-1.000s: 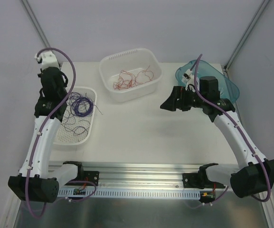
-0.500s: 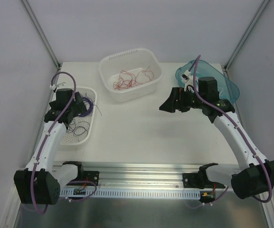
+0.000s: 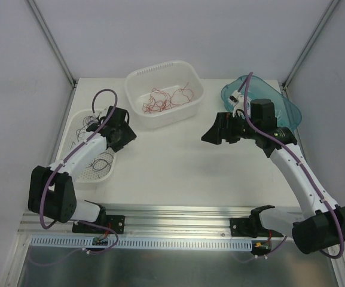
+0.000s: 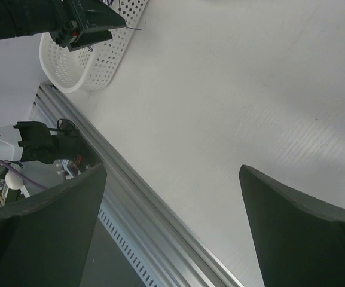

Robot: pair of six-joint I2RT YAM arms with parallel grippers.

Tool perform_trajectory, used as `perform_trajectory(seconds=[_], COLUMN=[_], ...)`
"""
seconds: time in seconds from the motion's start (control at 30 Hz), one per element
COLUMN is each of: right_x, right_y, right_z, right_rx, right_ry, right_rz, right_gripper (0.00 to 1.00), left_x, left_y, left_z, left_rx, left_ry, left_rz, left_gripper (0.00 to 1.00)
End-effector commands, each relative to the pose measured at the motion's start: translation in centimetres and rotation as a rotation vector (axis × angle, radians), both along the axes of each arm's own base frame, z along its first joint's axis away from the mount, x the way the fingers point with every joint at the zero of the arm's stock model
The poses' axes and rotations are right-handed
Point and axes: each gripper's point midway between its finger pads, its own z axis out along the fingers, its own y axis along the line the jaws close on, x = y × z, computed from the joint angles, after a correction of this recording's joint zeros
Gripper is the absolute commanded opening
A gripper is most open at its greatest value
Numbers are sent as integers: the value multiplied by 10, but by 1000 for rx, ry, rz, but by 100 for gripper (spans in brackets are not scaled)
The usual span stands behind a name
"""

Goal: Untangle the cables

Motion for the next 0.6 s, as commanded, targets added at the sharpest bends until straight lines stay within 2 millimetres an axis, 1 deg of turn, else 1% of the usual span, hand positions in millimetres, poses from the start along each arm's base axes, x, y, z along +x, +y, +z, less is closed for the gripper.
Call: perform_trajectory(seconds=[0.0, 0.03, 0.07, 0.13, 0.17, 0.23, 0.27, 0.33, 0.37, 0.4, 0.47, 0.5, 0.53, 0.57], right_x=[-8, -8, -8, -10, -11, -10, -11, -12, -11, -12, -12, -13, -13, -12], right_y=[-2, -2, -3, -4, -5, -6, -6, -6, -7, -7, -8, -9, -8, -10], right_z=[6, 5, 5, 3, 1, 0, -1, -2, -2, -2, -2, -2, -1, 0], right_rx=[-16, -18, -21, -32, -37, -41, -44, -48, -48, -49, -55, -58, -61, -68], right_ry=[-59, -59, -62, -66, -67, -69, -70, -71, -72, -69, -76, -74, -78, -83], right_rz=[32, 33, 31, 37, 37, 38, 38, 40, 41, 40, 41, 42, 44, 41], right_gripper=[98, 98, 98, 98, 98, 98, 98, 98, 98, 98, 98, 98, 98, 98], left_x=[17, 19, 21, 26, 28, 32, 33, 37, 37, 39, 38, 39, 38, 38], left_y=[8, 9, 11, 12, 13, 13, 12, 10, 10, 9, 7, 7, 4, 3], left_z=[6, 5, -1, -1, -7, -10, -17, -19, -24, -25, -26, -24, -21, -12], left_rx=[1, 12, 33, 51, 73, 90, 100, 110, 123, 128, 126, 125, 115, 106], left_ry=[-37, -39, -29, -33, -21, -17, 0, 0, 10, 9, 13, 11, 6, -15], left_rz=[195, 209, 220, 232, 237, 241, 244, 247, 248, 247, 243, 237, 226, 215], left_gripper=[57, 55, 53, 51, 49, 47, 44, 40, 38, 33, 26, 17, 13, 9])
